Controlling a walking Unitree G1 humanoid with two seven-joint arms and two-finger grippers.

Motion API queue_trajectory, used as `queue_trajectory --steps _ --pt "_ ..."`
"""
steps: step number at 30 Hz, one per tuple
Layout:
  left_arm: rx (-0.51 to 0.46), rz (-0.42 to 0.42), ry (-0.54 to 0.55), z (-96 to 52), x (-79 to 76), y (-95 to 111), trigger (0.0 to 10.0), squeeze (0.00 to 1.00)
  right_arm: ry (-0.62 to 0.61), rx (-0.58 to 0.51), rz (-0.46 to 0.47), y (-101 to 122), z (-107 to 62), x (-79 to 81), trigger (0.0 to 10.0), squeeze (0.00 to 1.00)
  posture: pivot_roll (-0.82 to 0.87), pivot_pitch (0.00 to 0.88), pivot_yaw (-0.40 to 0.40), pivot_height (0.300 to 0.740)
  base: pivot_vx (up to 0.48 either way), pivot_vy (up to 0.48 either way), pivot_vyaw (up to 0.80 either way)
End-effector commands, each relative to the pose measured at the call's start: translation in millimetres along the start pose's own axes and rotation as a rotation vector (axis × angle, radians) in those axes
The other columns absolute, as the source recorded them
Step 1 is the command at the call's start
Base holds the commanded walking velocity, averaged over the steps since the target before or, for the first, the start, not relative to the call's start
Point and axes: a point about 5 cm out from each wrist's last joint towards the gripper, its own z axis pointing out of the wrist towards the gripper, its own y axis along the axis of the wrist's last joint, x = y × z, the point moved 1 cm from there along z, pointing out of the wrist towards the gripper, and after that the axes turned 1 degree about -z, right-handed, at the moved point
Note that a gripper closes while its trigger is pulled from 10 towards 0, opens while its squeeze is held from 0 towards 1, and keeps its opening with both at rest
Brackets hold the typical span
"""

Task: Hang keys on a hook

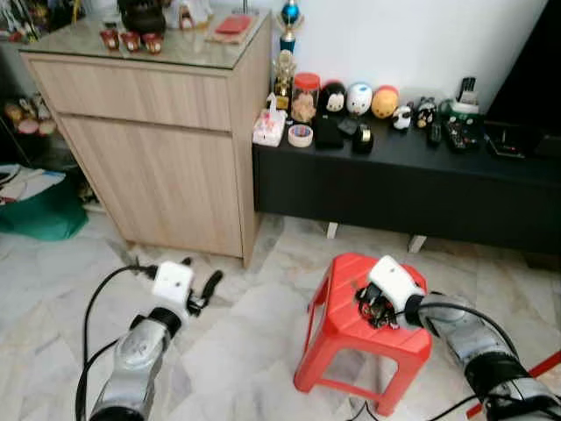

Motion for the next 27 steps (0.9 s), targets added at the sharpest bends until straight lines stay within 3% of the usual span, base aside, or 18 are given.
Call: queue_trajectory --steps 1,6,10,14,27 --pt "0.015 0.034 -0.095 1.0 -8.8 4.4 10.0 0.00 0.074 -0.017 -0.106 12.4 -1.1 1.5 10.0 0.00 0.06 0.000 -0.094 0.740 0.000 0.000 0.00" --pt "0.040 0.040 -0.259 0.8 -25.0 12.0 10.0 0.00 0.231 -0.029 -0.196 24.5 3.6 18.7 10.0 0.00 0.07 0.000 -0.104 0.740 0.000 0.000 0.00" --pt "0.076 0.033 -0.360 -2.4 -35.3 14.2 10.0 0.00 0.277 0.007 -0.258 22.7 8.2 26.3 10.0 0.00 0.08 0.000 -0.108 0.740 0.000 0.000 0.00" --pt "0.118 0.067 -0.488 -7.7 -48.4 13.1 10.0 0.00 0.327 -0.012 -0.265 27.4 13.1 35.3 10.0 0.00 0.08 0.000 -0.110 0.740 0.000 0.000 0.00" --pt "0.151 0.027 -0.613 -7.5 -67.7 14.9 10.0 0.00 0.415 -0.053 -0.336 41.5 19.8 52.0 10.0 0.00 0.08 0.000 -0.111 0.740 0.000 0.000 0.00"
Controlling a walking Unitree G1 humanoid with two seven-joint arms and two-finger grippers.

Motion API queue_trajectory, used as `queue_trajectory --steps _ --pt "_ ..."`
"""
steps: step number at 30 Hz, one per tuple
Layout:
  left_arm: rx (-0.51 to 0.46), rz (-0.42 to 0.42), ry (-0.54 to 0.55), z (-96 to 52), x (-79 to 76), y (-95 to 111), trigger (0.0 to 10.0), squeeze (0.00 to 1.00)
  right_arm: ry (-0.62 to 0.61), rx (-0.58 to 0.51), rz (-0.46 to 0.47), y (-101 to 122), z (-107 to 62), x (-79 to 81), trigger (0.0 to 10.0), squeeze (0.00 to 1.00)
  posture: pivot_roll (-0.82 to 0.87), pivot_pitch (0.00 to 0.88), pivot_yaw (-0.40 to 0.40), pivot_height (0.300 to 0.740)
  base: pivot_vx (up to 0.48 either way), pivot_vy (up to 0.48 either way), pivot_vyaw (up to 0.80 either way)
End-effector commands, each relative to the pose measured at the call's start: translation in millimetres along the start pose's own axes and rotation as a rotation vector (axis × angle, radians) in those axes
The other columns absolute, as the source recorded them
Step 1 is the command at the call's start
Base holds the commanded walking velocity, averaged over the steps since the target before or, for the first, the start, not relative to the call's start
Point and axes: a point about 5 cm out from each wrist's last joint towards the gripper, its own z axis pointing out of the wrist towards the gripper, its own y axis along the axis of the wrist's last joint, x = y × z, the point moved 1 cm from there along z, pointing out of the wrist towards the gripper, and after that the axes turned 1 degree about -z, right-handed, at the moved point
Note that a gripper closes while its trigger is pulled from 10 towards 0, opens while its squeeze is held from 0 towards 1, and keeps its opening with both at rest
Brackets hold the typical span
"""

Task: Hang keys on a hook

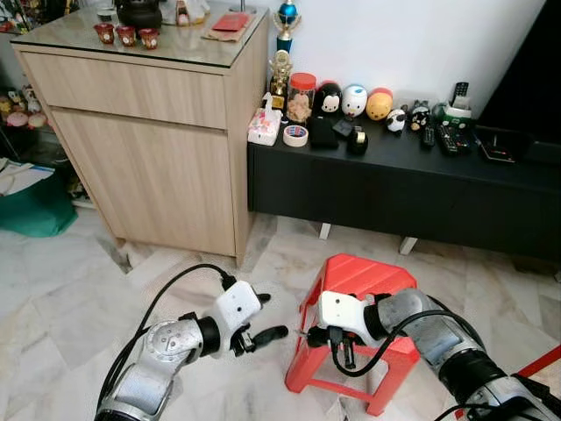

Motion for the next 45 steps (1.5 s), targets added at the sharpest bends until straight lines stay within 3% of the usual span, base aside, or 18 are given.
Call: queue_trajectory --steps 1,16,35,36,38,39,40,41,42,43,45 --pt "-0.002 -0.006 -0.021 2.2 -3.9 1.0 10.0 0.00 0.010 -0.014 -0.024 4.0 -0.4 1.0 10.0 0.00 0.08 0.000 -0.111 0.740 0.000 0.000 0.00" --pt "0.050 -0.043 -0.177 4.2 -24.1 -3.0 10.0 0.00 -0.001 0.010 -0.043 3.3 2.4 -0.4 10.0 0.00 0.08 0.000 -0.108 0.740 0.000 0.000 0.00" --pt "0.011 -0.078 -0.156 9.9 -23.9 1.5 10.0 0.00 0.009 0.021 -0.050 2.5 4.4 1.3 10.0 0.00 0.08 0.000 -0.112 0.740 0.000 0.000 0.00" --pt "0.010 -0.080 -0.158 10.1 -24.3 1.6 7.9 0.00 0.007 0.021 -0.049 2.7 4.3 0.9 10.0 0.00 0.08 0.000 -0.112 0.740 0.000 0.000 0.00" --pt "0.010 -0.080 -0.158 10.2 -24.4 1.7 7.9 0.00 0.006 0.021 -0.049 2.7 4.2 0.8 10.0 0.00 0.08 0.000 -0.112 0.740 0.000 0.000 0.00" --pt "0.008 -0.079 -0.158 10.3 -24.6 1.9 6.1 0.00 0.006 0.021 -0.049 2.6 4.2 0.9 10.0 0.00 0.08 0.000 -0.112 0.740 0.000 0.000 0.00" --pt "0.006 -0.082 -0.166 10.5 -25.7 2.3 3.6 0.00 0.007 0.023 -0.051 2.6 4.2 1.0 10.0 0.00 0.08 0.000 -0.111 0.740 0.000 0.000 0.00" --pt "0.006 -0.082 -0.168 10.6 -26.1 2.5 3.6 0.00 0.008 0.023 -0.051 2.6 4.2 1.1 10.0 0.00 0.08 0.000 -0.111 0.740 0.000 0.000 0.00" --pt "0.005 -0.082 -0.169 10.8 -26.3 2.9 0.9 0.00 0.007 0.023 -0.050 2.7 4.3 1.0 10.0 0.00 0.08 0.000 -0.111 0.740 0.000 0.000 0.00" --pt "0.004 -0.082 -0.170 10.9 -26.4 3.1 0.0 0.00 0.007 0.022 -0.050 2.7 4.4 1.0 10.0 0.00 0.08 0.000 -0.110 0.740 0.000 0.000 0.00" --pt "0.002 -0.082 -0.170 10.9 -26.5 3.6 0.0 0.00 0.006 0.021 -0.049 2.7 4.5 1.1 10.0 0.00 0.08 0.000 -0.110 0.740 0.000 0.000 0.00"
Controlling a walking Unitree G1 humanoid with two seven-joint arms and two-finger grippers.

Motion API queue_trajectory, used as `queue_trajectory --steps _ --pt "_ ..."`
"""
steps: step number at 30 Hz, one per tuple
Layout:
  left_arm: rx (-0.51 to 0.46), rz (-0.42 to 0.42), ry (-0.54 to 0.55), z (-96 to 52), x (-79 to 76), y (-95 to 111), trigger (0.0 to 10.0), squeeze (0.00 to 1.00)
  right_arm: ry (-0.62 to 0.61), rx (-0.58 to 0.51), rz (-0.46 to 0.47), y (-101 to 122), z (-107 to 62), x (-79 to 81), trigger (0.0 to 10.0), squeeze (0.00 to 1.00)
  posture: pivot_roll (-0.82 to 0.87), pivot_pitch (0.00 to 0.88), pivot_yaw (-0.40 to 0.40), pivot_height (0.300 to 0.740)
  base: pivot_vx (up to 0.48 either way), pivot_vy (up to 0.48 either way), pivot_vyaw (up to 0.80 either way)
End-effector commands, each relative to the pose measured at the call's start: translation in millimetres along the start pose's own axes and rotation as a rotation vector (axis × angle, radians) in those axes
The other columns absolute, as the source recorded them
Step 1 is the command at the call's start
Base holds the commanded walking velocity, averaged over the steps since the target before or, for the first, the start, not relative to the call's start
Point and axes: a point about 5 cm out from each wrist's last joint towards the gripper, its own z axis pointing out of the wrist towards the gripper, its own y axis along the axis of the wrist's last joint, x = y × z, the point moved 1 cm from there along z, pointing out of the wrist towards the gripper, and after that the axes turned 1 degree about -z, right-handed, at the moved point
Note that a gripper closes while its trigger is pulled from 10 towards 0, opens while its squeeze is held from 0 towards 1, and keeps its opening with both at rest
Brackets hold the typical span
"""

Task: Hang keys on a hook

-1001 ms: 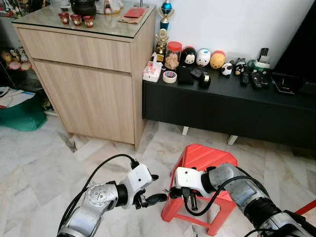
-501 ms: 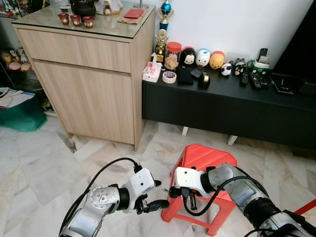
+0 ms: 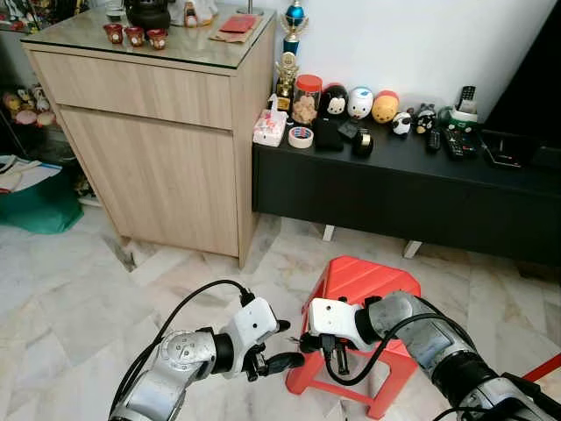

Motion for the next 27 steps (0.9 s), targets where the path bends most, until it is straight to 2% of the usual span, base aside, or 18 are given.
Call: queue_trajectory --steps 1,27 --pt "-0.026 0.008 -0.020 1.9 -2.5 7.0 0.0 0.00 -0.003 0.009 -0.015 0.0 -1.8 -1.8 10.0 0.00 0.08 0.000 -0.110 0.740 0.000 0.000 0.00" --pt "-0.024 -0.013 -0.034 4.2 -4.6 8.4 0.0 0.00 -0.016 0.003 -0.015 2.9 2.2 -2.1 10.0 0.00 0.08 0.000 -0.102 0.740 0.000 0.000 0.00"
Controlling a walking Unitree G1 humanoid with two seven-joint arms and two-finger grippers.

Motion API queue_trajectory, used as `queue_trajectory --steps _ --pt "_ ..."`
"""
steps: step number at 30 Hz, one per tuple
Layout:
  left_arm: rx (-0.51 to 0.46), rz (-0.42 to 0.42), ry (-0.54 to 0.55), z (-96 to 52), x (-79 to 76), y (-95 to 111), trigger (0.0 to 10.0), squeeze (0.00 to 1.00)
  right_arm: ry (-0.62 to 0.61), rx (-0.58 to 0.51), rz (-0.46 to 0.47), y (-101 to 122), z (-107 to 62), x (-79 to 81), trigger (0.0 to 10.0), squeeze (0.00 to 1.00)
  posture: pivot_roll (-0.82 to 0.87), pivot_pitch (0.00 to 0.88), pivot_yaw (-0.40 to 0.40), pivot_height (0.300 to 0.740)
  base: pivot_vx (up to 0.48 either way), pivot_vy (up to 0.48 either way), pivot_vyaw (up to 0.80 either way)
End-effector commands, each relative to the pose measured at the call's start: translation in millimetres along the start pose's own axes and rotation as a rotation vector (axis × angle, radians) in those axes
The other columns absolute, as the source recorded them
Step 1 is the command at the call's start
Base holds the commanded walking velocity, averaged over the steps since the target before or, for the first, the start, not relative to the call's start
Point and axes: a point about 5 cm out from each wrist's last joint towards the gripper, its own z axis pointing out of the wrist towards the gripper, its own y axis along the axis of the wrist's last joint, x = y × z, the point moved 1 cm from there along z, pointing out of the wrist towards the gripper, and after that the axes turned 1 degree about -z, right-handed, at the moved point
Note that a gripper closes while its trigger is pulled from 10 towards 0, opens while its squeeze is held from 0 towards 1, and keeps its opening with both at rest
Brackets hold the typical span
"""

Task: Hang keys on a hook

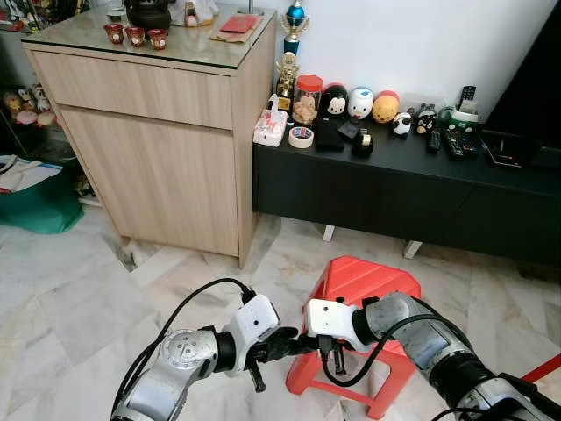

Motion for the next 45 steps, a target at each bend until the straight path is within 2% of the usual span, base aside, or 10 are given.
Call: queue_trajectory --steps 1,13,14,21,22,26,27,28,29,45 --pt "0.007 0.005 -0.031 2.8 -3.7 2.1 0.0 0.00 -0.012 0.005 -0.011 1.1 -1.6 -3.2 10.0 0.00 0.08 0.000 -0.101 0.740 0.000 0.000 0.00" --pt "0.084 0.054 -0.017 0.9 -2.0 -7.0 0.0 0.00 -0.027 -0.001 -0.009 2.7 -1.4 -5.7 10.0 0.00 0.08 0.000 -0.098 0.740 0.000 0.000 0.00" --pt "0.089 0.063 -0.008 1.1 -1.0 -7.4 10.0 0.00 -0.029 -0.001 -0.009 2.7 -1.5 -5.9 10.0 0.00 0.08 0.000 -0.098 0.740 0.000 0.000 0.00" --pt "0.064 0.086 0.021 1.5 2.3 -4.4 10.0 0.00 -0.031 -0.004 -0.008 2.8 -1.6 -6.3 10.0 0.00 0.08 0.000 -0.098 0.740 0.000 0.000 0.00" --pt "0.044 0.087 0.043 1.4 5.4 -2.0 10.0 1.00 -0.033 -0.004 -0.008 2.9 -1.8 -6.5 10.0 0.00 0.08 0.000 -0.099 0.740 0.000 0.000 0.00" --pt "0.025 0.093 0.067 1.0 8.5 1.3 10.0 1.00 -0.035 -0.002 -0.009 2.6 -1.8 -6.9 10.0 0.00 0.08 0.000 -0.099 0.740 0.000 0.000 0.00" --pt "0.028 0.099 0.064 1.1 8.5 1.4 10.0 0.45 -0.035 -0.001 -0.010 2.5 -1.7 -6.9 10.0 0.00 0.08 0.000 -0.099 0.740 0.000 0.000 0.00" --pt "0.028 0.099 0.064 1.1 8.5 1.4 10.0 0.45 -0.035 -0.001 -0.010 2.5 -1.7 -6.9 10.0 0.00 0.08 0.000 -0.099 0.740 0.000 0.000 0.00" --pt "0.031 0.101 0.064 1.0 8.5 1.1 10.0 0.00 -0.035 -0.001 -0.010 2.5 -1.7 -7.0 10.0 0.00 0.08 0.000 -0.099 0.740 0.000 0.000 0.00" --pt "0.069 0.055 -0.019 -1.3 -0.9 -5.7 10.0 0.00 -0.037 0.003 -0.008 1.8 -1.3 -6.9 10.0 0.00 0.08 0.000 -0.099 0.740 0.000 0.000 0.00"
